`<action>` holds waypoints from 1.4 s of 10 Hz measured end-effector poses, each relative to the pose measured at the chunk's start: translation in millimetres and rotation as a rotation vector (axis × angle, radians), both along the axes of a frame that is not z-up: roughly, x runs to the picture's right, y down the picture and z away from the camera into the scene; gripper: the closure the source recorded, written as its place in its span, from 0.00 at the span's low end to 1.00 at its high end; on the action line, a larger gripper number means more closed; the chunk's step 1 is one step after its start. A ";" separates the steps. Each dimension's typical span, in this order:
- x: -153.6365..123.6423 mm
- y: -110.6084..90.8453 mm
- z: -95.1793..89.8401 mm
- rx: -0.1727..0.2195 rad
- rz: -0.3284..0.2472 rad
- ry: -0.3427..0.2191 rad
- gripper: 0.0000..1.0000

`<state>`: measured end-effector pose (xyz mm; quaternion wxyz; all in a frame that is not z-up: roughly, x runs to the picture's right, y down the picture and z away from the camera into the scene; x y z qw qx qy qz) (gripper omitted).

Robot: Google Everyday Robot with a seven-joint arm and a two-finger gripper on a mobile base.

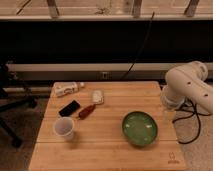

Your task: Push the ceramic bowl across the table

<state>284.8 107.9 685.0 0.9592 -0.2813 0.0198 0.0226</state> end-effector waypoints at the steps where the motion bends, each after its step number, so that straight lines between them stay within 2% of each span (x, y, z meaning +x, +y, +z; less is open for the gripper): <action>1: 0.5 5.7 4.3 -0.003 0.000 0.001 0.20; 10: 2.3 33.1 27.1 -0.026 0.015 -0.007 0.20; 11: 2.8 35.0 28.9 -0.029 0.018 -0.007 0.23; 14: 1.5 42.5 38.7 -0.039 0.027 -0.014 0.50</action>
